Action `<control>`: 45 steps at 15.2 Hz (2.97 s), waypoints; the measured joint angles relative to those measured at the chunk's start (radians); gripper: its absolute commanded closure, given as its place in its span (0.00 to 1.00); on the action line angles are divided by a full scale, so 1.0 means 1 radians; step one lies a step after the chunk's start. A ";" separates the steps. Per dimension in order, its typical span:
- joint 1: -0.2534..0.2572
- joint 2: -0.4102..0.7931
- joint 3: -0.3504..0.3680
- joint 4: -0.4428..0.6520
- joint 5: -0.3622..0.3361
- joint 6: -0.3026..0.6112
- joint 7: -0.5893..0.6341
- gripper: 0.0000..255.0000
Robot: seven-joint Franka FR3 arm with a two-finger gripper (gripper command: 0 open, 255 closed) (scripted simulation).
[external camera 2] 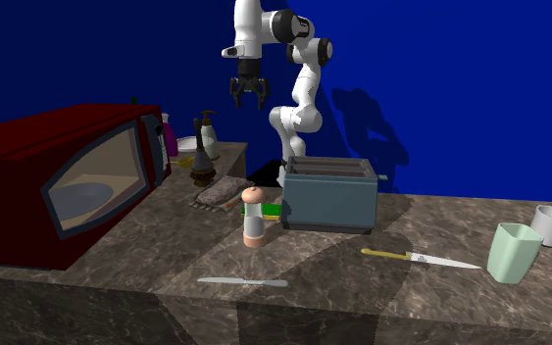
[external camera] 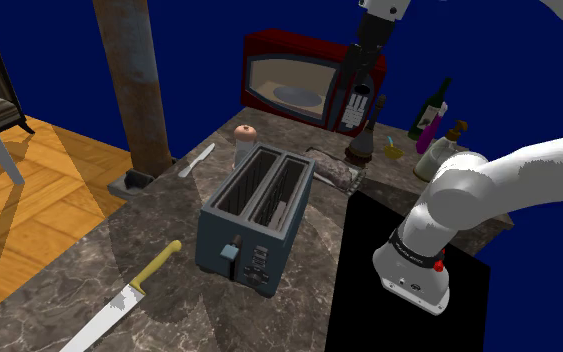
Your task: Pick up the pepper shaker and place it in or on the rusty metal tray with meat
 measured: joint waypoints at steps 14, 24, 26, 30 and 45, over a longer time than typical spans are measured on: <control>0.061 0.446 0.092 0.175 0.036 0.186 0.085 0.00; 0.103 0.837 0.148 0.456 0.020 0.223 0.153 0.00; 0.114 0.913 0.156 0.526 0.014 0.216 0.168 0.00; 0.119 0.952 0.159 0.517 0.011 0.256 0.174 0.00; 0.120 0.968 0.159 0.475 0.009 0.316 0.175 1.00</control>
